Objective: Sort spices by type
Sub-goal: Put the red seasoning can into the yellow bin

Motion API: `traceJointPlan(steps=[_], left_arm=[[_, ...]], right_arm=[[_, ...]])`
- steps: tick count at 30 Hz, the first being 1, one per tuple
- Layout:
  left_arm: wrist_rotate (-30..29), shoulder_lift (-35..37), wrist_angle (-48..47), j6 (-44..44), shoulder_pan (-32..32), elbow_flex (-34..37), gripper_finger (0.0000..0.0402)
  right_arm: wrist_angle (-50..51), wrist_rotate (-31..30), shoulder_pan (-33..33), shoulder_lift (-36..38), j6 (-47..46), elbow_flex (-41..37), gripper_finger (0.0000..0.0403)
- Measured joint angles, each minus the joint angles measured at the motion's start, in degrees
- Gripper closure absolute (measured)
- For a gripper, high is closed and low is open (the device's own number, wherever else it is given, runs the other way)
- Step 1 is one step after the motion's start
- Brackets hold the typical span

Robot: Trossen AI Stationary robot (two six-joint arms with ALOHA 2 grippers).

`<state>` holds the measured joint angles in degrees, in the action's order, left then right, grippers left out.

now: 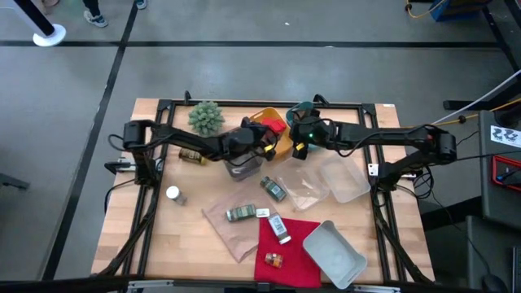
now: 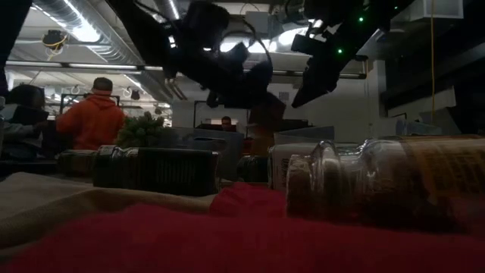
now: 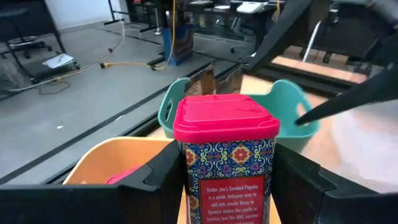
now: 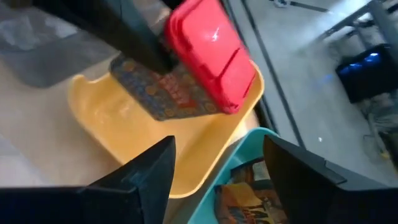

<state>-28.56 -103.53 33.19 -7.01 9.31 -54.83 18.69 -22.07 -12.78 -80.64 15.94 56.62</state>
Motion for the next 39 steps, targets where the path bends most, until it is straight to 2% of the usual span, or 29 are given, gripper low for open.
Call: traceJointPlan(steps=[7,21,39], left_arm=[[0.04,-3.63,2.82,-0.01,2.17,0.02,0.0222],[0.04,-5.77,2.7,0.22,4.75,0.02,0.0222],[0.04,-5.77,-3.37,1.22,4.84,0.02,0.0208]], right_arm=[[-2.54,-5.68,-0.02,-1.77,1.12,0.0,0.0162],[-2.74,-5.4,0.0,-2.03,1.12,0.0,0.0162],[-2.68,-5.37,0.0,-2.01,1.1,0.0,0.0162]])
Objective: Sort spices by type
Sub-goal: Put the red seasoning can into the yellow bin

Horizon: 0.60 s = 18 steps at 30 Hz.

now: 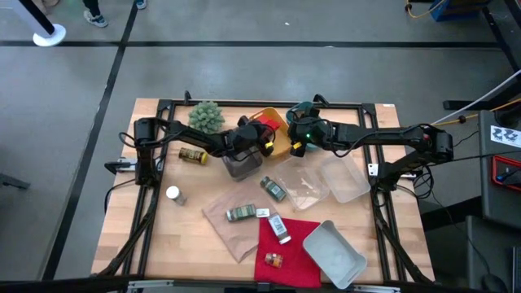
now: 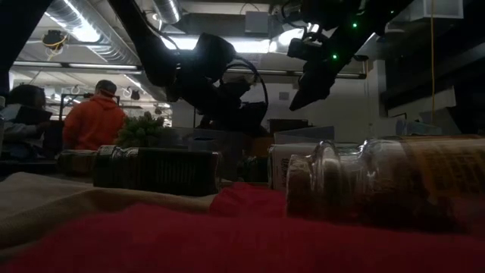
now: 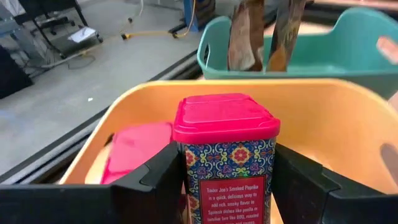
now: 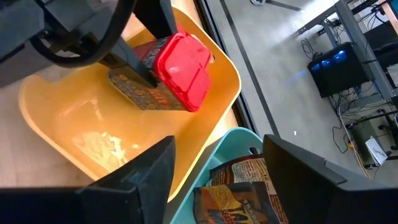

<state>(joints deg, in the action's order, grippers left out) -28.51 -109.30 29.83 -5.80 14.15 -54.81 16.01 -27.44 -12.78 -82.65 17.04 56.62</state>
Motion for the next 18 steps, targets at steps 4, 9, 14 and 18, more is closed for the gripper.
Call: traceJointPlan(steps=[4,9,14,18], left_arm=[[0.0,0.0,-1.25,-0.33,0.0,0.0,0.0207],[0.02,0.0,-1.23,-0.19,0.11,0.0,0.0206],[0.85,0.0,-2.21,-0.14,0.22,0.0,0.0206],[2.46,0.01,-3.42,-0.16,0.22,0.0,0.0206]], right_arm=[[0.02,0.0,0.0,0.0,0.0,0.0,0.0162],[0.02,0.02,0.0,0.0,0.0,0.0,0.0162],[0.02,0.02,0.0,0.0,0.0,0.0,0.0162],[0.02,0.02,0.0,0.0,0.0,0.0,0.0162]])
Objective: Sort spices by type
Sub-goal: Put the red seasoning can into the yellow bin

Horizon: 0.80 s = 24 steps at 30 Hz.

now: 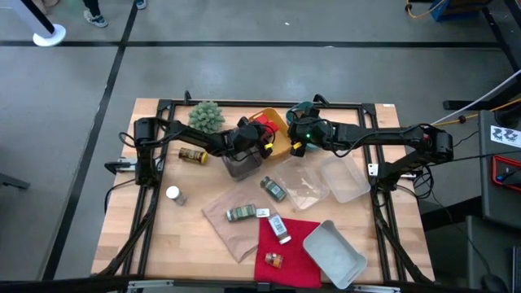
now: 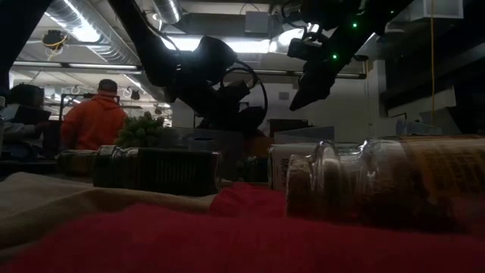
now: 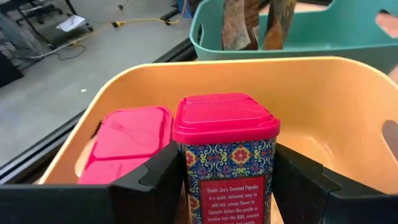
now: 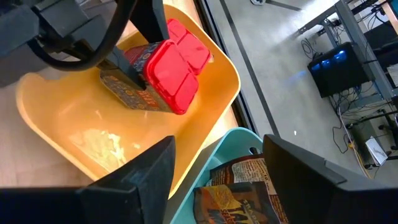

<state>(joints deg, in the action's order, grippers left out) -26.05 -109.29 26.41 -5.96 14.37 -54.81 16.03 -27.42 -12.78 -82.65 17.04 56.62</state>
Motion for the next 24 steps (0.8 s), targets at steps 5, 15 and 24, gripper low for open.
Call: traceJointPlan(steps=[5,15,24], left_arm=[[0.14,0.12,-1.87,-0.01,-0.02,-0.02,0.0205],[0.11,0.12,-1.57,0.42,0.0,-0.02,0.0205],[0.09,0.1,-1.56,-0.07,0.04,-0.02,0.0205]], right_arm=[[0.02,0.0,0.0,0.0,0.0,0.0,0.0162],[0.06,0.01,0.0,0.0,0.0,-0.01,0.0162],[0.42,0.02,0.0,0.02,-0.01,-0.02,0.0162]])
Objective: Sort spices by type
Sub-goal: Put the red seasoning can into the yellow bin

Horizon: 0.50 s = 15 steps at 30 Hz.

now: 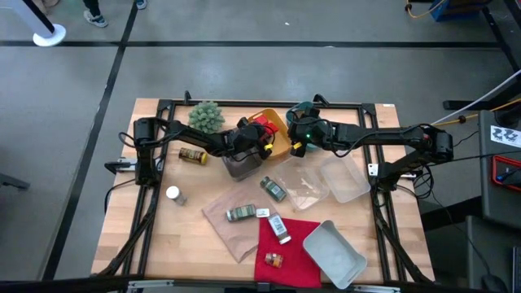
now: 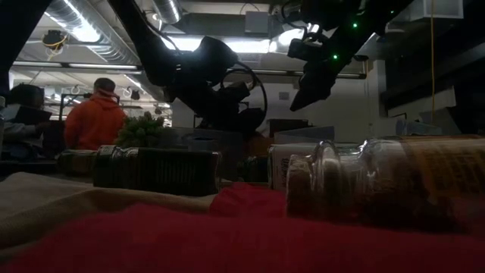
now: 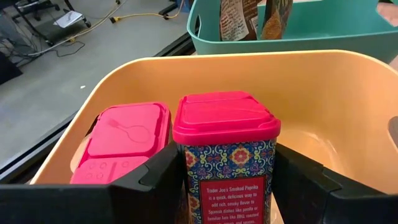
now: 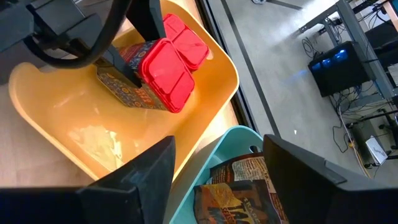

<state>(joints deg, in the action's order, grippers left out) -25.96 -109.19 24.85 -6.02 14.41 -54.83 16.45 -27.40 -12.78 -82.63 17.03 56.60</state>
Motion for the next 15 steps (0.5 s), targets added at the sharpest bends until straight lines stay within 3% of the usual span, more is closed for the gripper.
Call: traceJointPlan(steps=[15], left_arm=[[0.02,0.0,0.8,4.58,0.0,0.0,0.0202]], right_arm=[[0.15,0.0,0.02,0.02,-0.01,0.0,0.0162]])
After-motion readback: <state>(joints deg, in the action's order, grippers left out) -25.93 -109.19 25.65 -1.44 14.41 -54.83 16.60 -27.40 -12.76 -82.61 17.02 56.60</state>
